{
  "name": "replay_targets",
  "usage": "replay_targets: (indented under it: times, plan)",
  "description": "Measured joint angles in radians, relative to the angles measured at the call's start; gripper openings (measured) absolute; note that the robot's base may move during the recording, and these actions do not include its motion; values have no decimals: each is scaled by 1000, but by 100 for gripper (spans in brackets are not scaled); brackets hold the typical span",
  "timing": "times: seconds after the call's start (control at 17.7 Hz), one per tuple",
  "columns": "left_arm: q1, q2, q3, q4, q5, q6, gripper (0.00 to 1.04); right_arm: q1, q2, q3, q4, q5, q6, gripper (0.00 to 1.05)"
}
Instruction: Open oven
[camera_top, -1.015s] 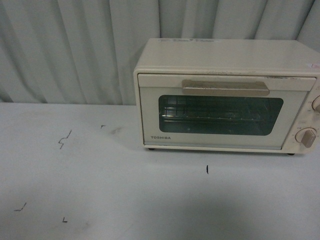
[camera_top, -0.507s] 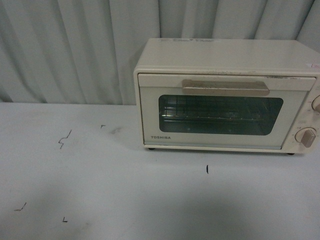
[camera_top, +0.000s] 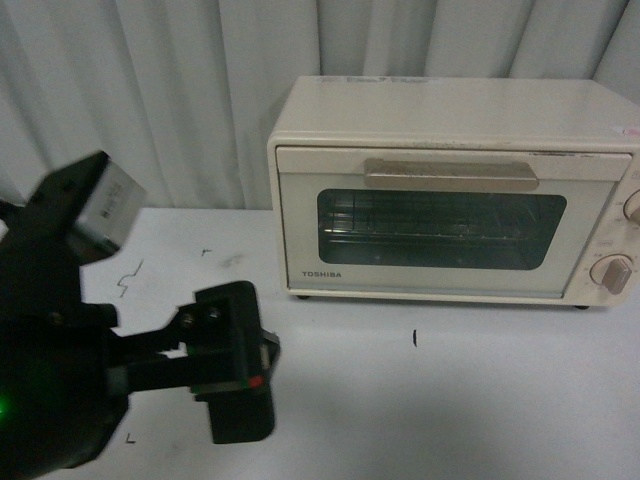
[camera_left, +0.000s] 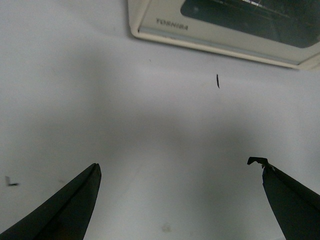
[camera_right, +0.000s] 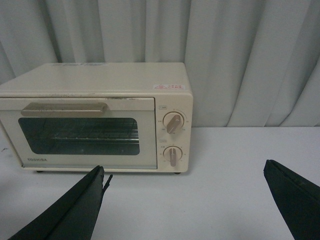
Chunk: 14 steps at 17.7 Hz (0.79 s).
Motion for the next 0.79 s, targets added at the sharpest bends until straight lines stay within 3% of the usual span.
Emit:
replay_targets:
  times: [0.23,0.39,0.79]
  plan:
    - [-78,190,34,117,83,-219,98,0,0,0,0,0,0,98]
    - [-134,294,61,190,88,-379,98,0,0,0,0,0,0,98]
    - [-193,480,179,236,82,-492,98,0,0,0,0,0,0,98]
